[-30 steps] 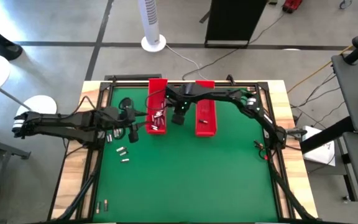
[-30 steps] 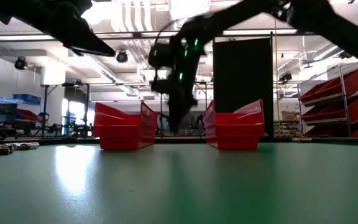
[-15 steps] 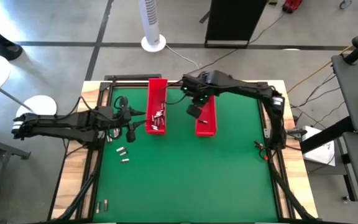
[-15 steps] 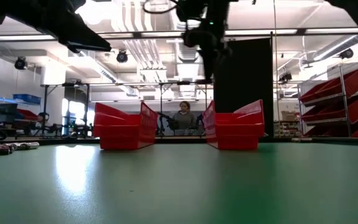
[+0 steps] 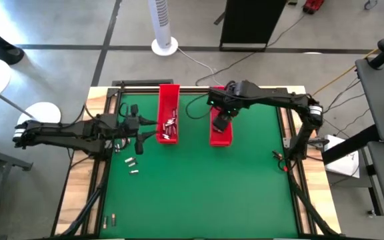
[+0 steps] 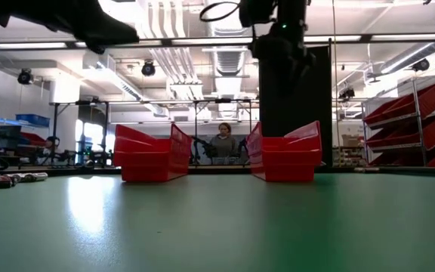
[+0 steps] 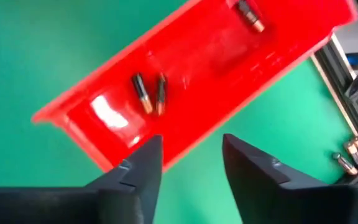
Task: Sort batteries
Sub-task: Put the black battery into the right red bin
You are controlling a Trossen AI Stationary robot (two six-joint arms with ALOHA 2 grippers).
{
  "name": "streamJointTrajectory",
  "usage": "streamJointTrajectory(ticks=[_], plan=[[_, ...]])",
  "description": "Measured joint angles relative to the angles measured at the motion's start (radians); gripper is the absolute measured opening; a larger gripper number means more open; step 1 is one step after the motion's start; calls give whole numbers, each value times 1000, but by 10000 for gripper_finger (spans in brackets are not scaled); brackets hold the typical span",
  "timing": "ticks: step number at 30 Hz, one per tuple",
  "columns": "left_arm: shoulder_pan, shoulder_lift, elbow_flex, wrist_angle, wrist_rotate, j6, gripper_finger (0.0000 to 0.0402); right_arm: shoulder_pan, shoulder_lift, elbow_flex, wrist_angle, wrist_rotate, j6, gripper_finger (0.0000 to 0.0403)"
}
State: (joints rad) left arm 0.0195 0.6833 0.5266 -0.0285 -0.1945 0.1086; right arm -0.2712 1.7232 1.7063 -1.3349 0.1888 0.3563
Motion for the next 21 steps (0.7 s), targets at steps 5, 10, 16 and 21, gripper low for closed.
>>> streamJointTrajectory(ticks=[5, 10, 16, 21], plan=[[-17, 29, -1, 102, 60, 13, 136, 54, -112, -134, -100, -25, 67, 192], [-17, 77, -4, 119, 73, 38, 136, 130, -240, -360, -234, -227, 186, 188], [-17, 148, -4, 217, 73, 67, 136, 261, -369, -661, -172, -328, 331, 173], [-17, 189, -4, 270, 73, 72, 136, 305, -400, -843, -94, -351, 402, 165]])
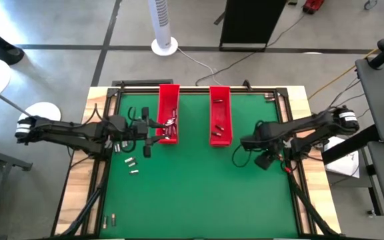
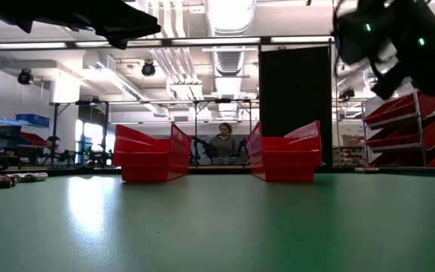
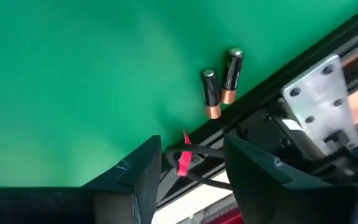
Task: Sort batteries
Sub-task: Put the black battery into the right red bin
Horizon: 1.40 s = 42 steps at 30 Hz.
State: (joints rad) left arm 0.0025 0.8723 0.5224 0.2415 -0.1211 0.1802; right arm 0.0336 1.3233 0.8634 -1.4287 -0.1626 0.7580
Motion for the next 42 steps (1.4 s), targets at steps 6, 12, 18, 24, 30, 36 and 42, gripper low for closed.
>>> streamJointTrajectory(ticks=[6, 12, 18, 24, 30, 36, 42], plan=[[0, 9, 0, 13, 0, -1, 136, -1, 49, -96, 136, -3, -44, 156], [0, 10, 0, 16, 0, -16, 136, -11, 147, -134, 169, 5, -104, 142], [0, 9, 0, 17, 0, -24, 136, -14, 226, -175, 197, 5, -162, 126], [0, 9, 0, 15, 0, -24, 136, -14, 263, -199, 271, 0, -198, 114], [0, 10, 0, 12, 0, -24, 136, -15, 267, -208, 305, -30, -220, 99], [0, 10, 0, 12, 0, -23, 136, -14, 268, -196, 311, -42, -258, 58], [0, 9, 0, 12, 0, -22, 136, -14, 268, -181, 287, -27, -259, 36]])
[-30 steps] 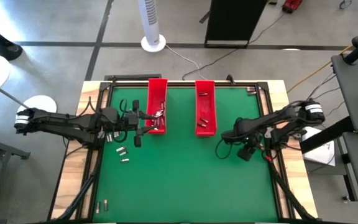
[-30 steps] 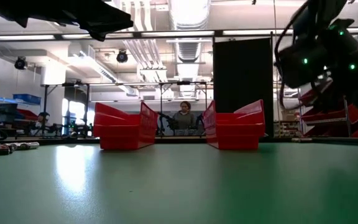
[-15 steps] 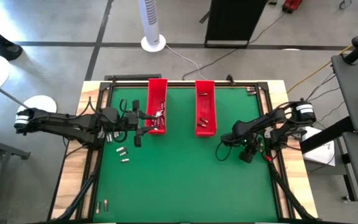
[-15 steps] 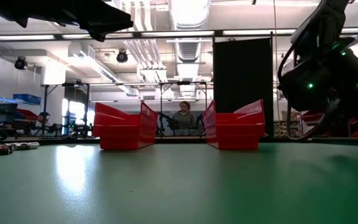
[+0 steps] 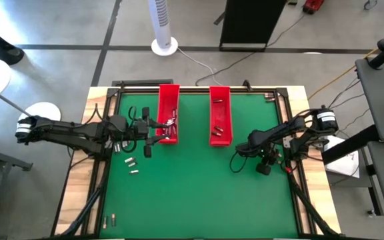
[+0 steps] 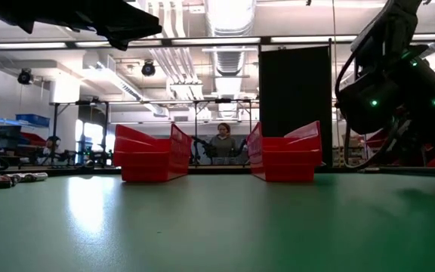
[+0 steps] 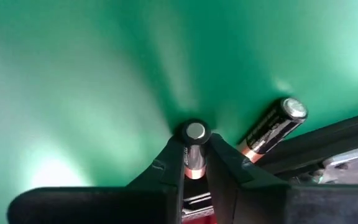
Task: Sort batteries
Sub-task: Put the black battery into the right red bin
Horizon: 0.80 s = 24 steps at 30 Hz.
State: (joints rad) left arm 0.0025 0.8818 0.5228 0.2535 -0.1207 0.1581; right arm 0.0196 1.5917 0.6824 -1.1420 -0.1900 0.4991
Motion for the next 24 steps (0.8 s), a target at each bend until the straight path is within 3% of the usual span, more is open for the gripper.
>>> streamJointTrajectory(ticks=[10, 18, 24], plan=[[0, 0, 0, 0, 0, 4, 136, 12, -149, 210, -96, 69, 24, 24], [0, 0, 0, 0, 0, 7, 136, -11, -296, 433, -98, 295, 32, 10], [0, 0, 0, 0, 0, 9, 136, -13, -315, 566, -8, 487, -25, 11]])
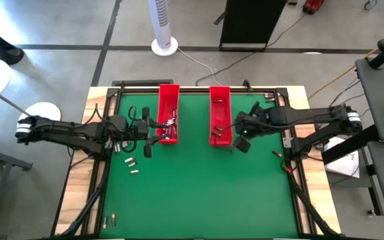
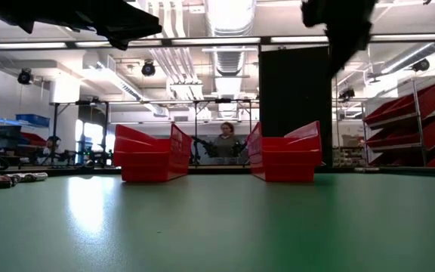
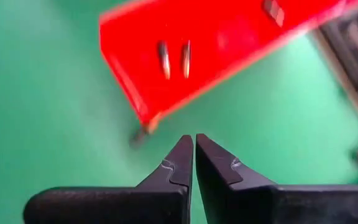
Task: Sort batteries
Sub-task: Put the black battery into the right red bin
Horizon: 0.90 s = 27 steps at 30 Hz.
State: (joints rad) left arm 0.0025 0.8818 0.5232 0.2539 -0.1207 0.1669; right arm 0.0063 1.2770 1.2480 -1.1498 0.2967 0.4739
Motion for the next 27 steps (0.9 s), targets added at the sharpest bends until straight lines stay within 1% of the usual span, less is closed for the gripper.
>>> streamJointTrajectory(ticks=[4, 7, 9, 11, 14, 18, 21, 24, 27], plan=[[0, 0, 0, 0, 0, 0, 136, -1, 13, 8, 129, 22, -73, 12], [0, 0, 0, 0, 0, 0, 136, 0, 36, -6, 125, 18, -75, 12], [0, 0, 0, -4, 0, 0, 136, 0, 55, -23, 81, 16, -26, 13], [0, 0, 0, -10, 0, 0, 136, 0, 77, -50, 27, -8, 44, 13], [0, 0, 1, -11, 0, 0, 136, 3, 101, -129, -25, -106, 144, 21], [0, 0, 1, -12, 0, 0, 136, 9, 92, -311, -20, -202, 308, 59], [0, 0, 1, -16, 0, 0, 136, 9, 61, -448, 5, -222, 437, 96], [0, 0, 1, -17, 0, 0, 136, 9, 14, -560, 164, -231, 538, 130], [0, 0, 1, -16, 0, 0, 136, 6, -39, -629, 316, -244, 577, 155]])
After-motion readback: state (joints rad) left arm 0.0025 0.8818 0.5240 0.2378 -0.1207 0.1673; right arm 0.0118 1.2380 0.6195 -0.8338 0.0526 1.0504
